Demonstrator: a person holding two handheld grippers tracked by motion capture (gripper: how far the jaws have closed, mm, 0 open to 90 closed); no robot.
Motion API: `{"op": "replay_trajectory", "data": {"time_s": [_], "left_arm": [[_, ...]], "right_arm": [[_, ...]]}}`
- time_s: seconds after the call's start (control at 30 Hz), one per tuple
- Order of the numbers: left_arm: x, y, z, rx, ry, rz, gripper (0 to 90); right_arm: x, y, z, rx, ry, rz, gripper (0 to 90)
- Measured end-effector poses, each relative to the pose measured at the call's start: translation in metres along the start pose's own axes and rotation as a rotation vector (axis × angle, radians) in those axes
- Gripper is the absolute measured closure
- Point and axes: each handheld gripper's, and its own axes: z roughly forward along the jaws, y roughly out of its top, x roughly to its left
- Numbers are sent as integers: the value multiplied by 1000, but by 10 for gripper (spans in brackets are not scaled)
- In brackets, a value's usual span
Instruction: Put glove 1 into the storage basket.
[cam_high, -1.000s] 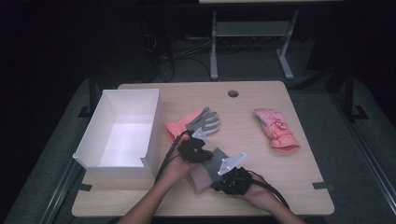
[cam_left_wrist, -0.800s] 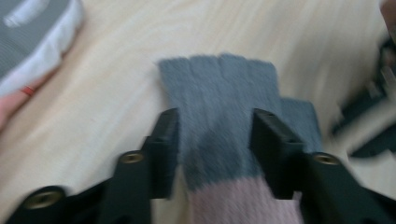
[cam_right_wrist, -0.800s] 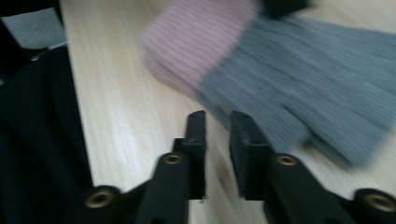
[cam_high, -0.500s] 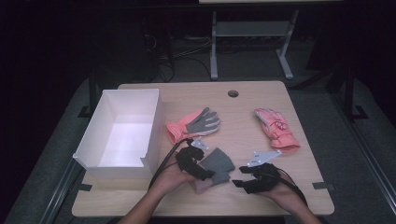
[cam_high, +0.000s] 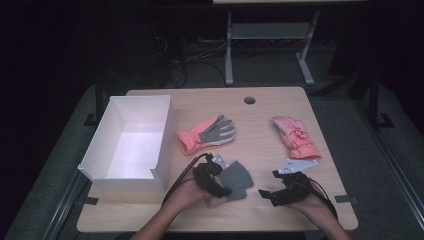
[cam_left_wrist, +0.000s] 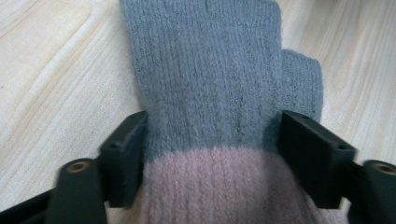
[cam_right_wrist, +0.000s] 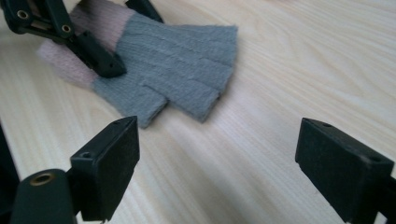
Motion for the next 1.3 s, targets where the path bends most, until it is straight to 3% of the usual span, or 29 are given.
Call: {"op": "replay_trajectory", "data": {"time_s": [0.2, 0.33, 0.57, 0.83, 1.3], "left_arm": [[2, 2, -2, 18, -63, 7, 531], [0, 6, -5, 30, -71, 3, 625], [3, 10, -14, 30, -85, -10, 644], [5, 18, -36, -22, -92, -72, 644], [19, 48, -112, -96, -21, -115, 641]], "right_arm": [[-1, 0, 1, -15, -16, 3, 130], [-2, -1, 4, -14, -31, 10, 130], [-3, -2, 4, -26, -43, 17, 130], [-5, -3, 4, -30, -59, 19, 103], [-12, -5, 4, -37, -102, 50, 85]]}}
